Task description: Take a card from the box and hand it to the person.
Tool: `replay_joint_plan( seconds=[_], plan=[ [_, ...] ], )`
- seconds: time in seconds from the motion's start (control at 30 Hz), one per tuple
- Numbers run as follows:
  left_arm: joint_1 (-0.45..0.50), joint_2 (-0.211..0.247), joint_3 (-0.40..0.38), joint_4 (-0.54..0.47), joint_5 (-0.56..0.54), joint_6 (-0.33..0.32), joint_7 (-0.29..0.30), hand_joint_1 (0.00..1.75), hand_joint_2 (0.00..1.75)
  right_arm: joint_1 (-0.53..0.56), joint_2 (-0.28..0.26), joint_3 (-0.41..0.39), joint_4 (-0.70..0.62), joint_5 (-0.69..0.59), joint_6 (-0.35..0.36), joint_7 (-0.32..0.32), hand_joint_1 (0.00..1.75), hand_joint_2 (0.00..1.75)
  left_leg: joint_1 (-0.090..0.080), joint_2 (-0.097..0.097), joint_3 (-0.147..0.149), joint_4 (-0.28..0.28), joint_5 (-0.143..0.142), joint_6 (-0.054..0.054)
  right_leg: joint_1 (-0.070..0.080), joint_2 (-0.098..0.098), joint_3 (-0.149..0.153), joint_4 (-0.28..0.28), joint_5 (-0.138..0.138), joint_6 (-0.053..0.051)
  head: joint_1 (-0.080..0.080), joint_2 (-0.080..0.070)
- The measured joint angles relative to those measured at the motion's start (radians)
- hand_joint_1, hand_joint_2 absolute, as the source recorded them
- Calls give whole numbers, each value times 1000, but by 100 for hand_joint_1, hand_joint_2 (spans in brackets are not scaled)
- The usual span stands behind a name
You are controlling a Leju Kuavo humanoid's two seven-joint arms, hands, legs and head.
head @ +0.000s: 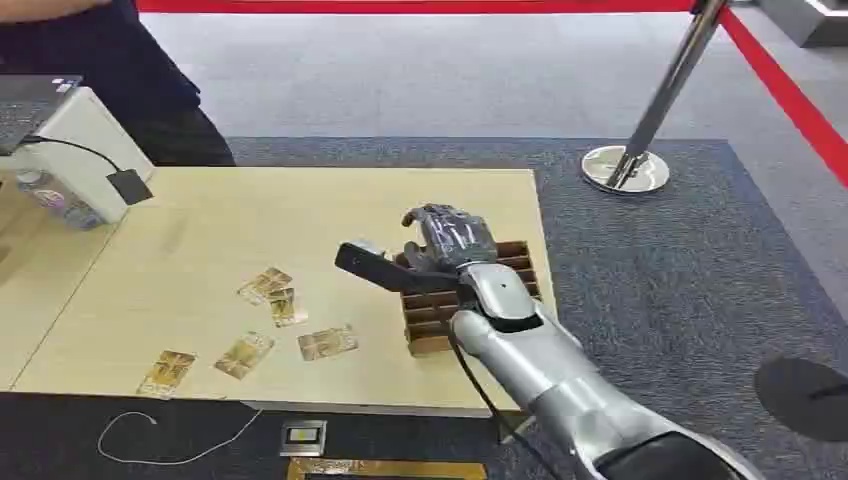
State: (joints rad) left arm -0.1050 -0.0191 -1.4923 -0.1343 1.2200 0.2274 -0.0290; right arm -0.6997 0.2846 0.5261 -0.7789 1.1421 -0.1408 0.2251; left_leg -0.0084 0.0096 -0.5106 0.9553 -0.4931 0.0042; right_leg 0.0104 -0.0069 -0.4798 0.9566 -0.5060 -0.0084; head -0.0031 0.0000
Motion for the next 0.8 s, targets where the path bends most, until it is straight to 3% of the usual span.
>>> replay_joint_plan(
  seconds=[0.8],
  plan=[
    [0,0,0,0,0,0,8,0,0,-2,-2,-5,108,10,-9,12,84,175,0,0,0,0,0,0,0,0,0,0,0,0,0,0]
  ],
)
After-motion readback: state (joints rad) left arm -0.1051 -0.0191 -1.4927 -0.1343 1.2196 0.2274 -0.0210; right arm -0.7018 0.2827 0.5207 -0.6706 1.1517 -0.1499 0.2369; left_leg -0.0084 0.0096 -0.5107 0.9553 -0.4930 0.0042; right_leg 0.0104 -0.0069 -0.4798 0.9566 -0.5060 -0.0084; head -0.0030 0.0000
